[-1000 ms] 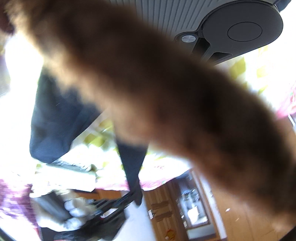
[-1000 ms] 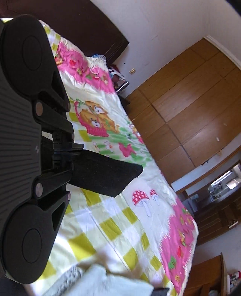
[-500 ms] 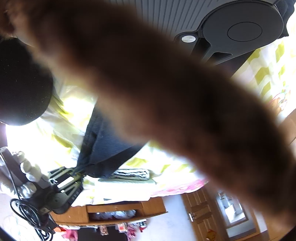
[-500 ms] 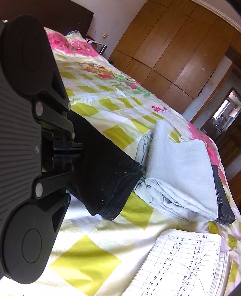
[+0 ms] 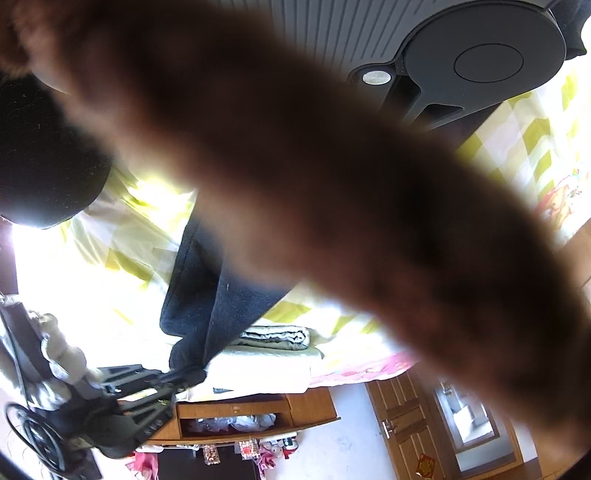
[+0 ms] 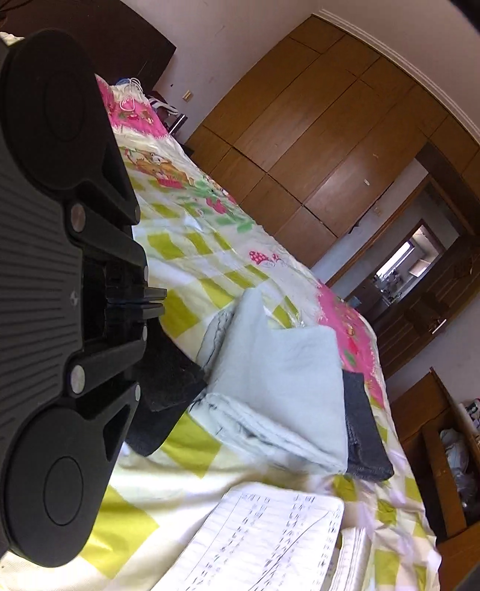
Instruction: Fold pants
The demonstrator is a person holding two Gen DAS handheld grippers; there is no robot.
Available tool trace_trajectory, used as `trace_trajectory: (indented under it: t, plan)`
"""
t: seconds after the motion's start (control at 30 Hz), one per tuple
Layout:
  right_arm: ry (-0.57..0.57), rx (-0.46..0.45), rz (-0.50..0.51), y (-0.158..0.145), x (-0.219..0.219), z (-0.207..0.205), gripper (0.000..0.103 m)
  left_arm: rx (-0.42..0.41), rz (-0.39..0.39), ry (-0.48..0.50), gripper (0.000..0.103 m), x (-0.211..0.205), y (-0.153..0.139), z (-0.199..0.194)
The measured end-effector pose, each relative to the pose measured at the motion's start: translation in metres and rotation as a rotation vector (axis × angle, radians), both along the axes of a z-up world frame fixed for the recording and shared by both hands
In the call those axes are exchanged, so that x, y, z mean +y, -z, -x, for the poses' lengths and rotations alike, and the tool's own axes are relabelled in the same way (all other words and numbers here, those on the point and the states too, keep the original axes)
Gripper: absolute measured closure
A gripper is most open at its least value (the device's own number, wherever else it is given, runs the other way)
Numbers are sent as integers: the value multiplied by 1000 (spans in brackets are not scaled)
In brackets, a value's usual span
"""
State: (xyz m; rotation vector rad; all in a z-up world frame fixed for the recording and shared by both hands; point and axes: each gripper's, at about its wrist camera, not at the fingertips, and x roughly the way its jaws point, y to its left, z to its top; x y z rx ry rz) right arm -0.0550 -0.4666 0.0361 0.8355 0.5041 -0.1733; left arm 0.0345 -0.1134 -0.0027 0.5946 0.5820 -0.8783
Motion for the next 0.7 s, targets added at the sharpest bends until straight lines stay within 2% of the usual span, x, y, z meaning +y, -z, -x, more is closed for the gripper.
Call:
trace_trajectory:
  t: [0.07, 0.37, 0.4, 0.43, 0.47, 0.63, 0.7]
  plan:
    - [10, 51, -56, 18, -3, 1, 77, 22, -8, 2, 87, -2, 8, 0]
    - [88, 73, -257, 46, -22, -8, 73, 32, 9, 12, 87, -8, 10, 3]
    - [101, 71, -257, 46, -24, -9, 74, 33, 15, 10, 87, -10, 10, 1]
    - [113, 63, -251, 44, -24, -9, 82, 34, 18, 10, 87, -13, 10, 0]
    - [116, 50, -248, 41, -24, -11, 84, 30, 20, 11, 87, -15, 11, -1]
    - [116, -2, -157, 13, -26, -3, 84, 10, 40, 21, 87, -21, 5, -2]
    - [96, 29, -163, 11, -26, 4, 81, 8, 50, 17, 87, -21, 2, -3]
